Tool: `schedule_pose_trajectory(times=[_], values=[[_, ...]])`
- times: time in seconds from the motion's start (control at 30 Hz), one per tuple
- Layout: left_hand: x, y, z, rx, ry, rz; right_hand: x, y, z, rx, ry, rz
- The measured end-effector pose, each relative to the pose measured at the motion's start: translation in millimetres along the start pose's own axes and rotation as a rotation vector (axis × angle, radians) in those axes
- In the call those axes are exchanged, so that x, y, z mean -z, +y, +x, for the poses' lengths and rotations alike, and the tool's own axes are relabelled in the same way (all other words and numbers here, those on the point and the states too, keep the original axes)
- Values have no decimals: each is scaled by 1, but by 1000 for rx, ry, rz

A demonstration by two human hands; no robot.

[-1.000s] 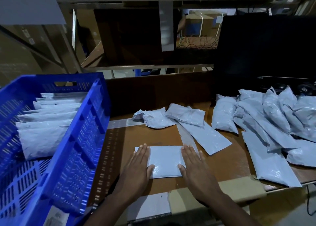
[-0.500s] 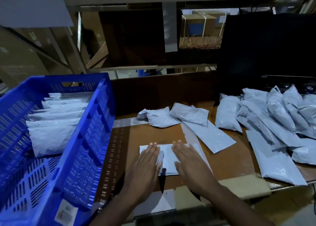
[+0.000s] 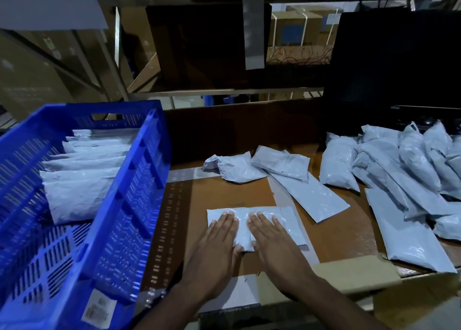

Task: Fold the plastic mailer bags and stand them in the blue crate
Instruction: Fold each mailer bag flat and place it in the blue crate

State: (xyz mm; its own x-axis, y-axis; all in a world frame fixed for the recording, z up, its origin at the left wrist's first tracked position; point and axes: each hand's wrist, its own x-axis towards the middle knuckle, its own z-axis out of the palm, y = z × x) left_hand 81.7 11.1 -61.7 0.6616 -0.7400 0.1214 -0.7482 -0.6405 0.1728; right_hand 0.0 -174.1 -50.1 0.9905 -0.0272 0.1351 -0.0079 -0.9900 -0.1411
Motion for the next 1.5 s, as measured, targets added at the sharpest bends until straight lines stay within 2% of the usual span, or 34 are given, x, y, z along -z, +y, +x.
schedule_pose_trajectory(times=[0.2,0.3,0.37,0.43,0.53,0.6,0.67,0.9,1.03,1.1,1.2,1.27,1.4,1.5], values=[[4,2,-4,-14,-33,-84,2,-2,-8,49,27,-23],[12,-5,2,39,-47,-344,17,-2,6,-2,-26,73],[18,-7,2,108,46,-555,15,-3,15,-11,39,109],[22,-8,3,164,117,-621,18,-10,24,-26,71,112],[18,-16,3,132,110,-490,3,-19,28,45,21,34],[9,-22,-2,39,88,-202,-11,-20,22,52,-83,13],[4,-23,-8,-10,50,-63,-16,-17,19,55,-127,-30],[8,-22,-3,41,-65,52,-7,-19,22,42,-244,-10],[5,-21,-6,78,-69,-31,-5,-19,18,16,-188,64],[14,-19,-3,69,-63,-52,0,-14,22,39,-150,189],[27,-15,1,102,-129,-66,14,-4,20,-70,-211,560],[37,-12,6,146,-111,-74,25,1,20,-147,-114,683],[44,3,28,211,23,-92,27,8,35,-126,-25,354],[26,13,37,150,-26,-69,12,4,39,-169,-148,136]])
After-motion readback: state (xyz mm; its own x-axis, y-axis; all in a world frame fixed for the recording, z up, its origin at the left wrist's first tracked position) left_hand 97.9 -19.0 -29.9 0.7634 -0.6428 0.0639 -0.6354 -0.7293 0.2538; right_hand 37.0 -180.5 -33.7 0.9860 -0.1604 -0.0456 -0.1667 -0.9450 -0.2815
